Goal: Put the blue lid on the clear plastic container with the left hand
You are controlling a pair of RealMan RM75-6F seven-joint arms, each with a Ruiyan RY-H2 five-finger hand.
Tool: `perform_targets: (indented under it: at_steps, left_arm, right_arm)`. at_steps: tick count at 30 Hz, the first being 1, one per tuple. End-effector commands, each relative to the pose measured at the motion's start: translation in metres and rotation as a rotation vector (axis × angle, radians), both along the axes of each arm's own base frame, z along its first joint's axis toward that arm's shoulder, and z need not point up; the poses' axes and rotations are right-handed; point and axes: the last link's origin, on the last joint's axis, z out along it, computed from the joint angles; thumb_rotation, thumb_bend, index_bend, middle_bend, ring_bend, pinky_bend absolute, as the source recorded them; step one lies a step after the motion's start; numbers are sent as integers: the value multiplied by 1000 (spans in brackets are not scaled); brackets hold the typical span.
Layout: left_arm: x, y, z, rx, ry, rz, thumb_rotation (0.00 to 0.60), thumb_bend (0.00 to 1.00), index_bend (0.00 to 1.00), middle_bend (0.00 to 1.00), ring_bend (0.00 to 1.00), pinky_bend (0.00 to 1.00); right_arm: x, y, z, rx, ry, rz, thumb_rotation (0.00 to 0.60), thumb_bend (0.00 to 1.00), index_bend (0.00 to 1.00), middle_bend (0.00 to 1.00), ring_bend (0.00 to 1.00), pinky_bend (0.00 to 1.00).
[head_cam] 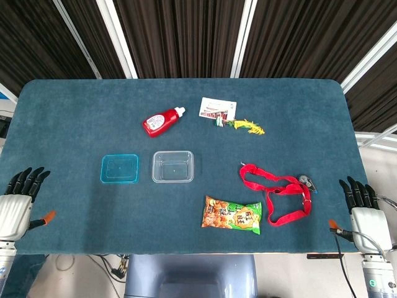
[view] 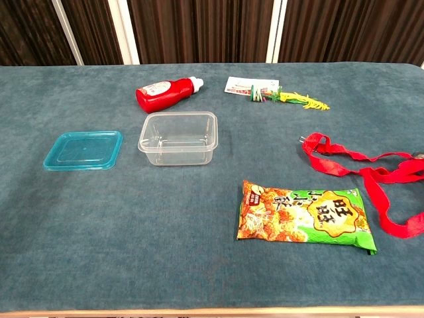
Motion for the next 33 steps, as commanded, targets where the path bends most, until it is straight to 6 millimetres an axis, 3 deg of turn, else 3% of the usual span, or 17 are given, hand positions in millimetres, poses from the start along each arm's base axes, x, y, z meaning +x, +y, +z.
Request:
perform_targets:
  at_steps: [1, 27, 33]
  left_arm:
    - [0, 0, 0, 1, -6, 2, 600, 132, 104, 58, 10, 86]
    - [-7, 5, 3, 7, -1, 38, 600, 113, 70, 58, 10, 86]
    - [-11, 18, 0, -22, -24, 49, 600, 105, 68, 58, 10, 86]
  right_arm:
    - [0, 0, 0, -1, 0, -1, 600, 268, 35, 2, 0, 0]
    - [1, 1, 2, -3, -2, -12, 600, 269, 36, 1, 0, 0]
    - [1, 1, -2, 13, -8, -18, 600, 268, 36, 1, 0, 0]
